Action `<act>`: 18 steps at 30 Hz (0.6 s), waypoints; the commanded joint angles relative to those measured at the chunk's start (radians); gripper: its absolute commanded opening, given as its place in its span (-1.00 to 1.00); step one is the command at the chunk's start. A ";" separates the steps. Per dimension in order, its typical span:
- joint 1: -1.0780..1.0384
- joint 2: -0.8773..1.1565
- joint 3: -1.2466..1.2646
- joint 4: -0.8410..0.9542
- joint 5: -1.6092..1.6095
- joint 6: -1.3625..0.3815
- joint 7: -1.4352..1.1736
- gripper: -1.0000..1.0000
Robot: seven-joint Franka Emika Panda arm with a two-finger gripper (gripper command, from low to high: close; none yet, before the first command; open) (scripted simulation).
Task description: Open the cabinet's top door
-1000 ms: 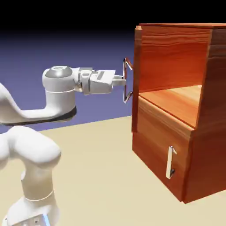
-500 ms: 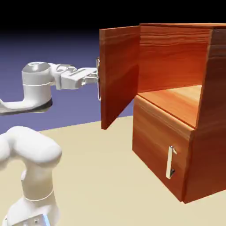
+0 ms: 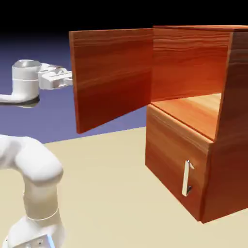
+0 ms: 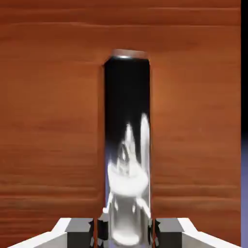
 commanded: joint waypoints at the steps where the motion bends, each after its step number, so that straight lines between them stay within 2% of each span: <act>1: -0.036 0.018 0.035 0.036 0.017 -0.031 0.005 -1.00; 9: -0.326 0.094 0.282 0.301 0.113 -0.224 0.015 -1.00; 18: -0.652 0.062 0.502 0.582 0.187 -0.389 -0.036 -1.00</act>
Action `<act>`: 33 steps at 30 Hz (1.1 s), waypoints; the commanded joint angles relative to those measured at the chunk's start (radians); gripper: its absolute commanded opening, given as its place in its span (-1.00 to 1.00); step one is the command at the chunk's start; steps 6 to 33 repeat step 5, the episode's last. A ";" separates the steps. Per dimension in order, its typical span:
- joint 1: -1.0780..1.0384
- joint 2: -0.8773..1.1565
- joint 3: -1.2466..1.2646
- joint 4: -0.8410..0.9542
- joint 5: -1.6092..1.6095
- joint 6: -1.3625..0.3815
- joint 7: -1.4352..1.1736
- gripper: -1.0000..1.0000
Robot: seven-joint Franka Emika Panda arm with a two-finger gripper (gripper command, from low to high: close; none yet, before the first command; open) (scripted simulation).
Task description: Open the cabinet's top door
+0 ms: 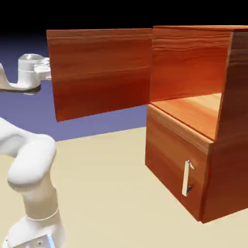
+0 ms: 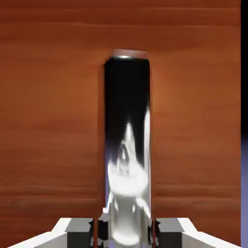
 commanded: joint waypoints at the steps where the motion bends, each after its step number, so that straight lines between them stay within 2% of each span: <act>1: -0.036 -0.009 0.021 0.033 0.007 -0.019 -0.009 -1.00; 5: -0.176 -0.054 0.090 0.169 0.030 -0.092 -0.054 -1.00; 33: -0.176 -0.054 0.090 0.169 0.030 -0.092 -0.054 -1.00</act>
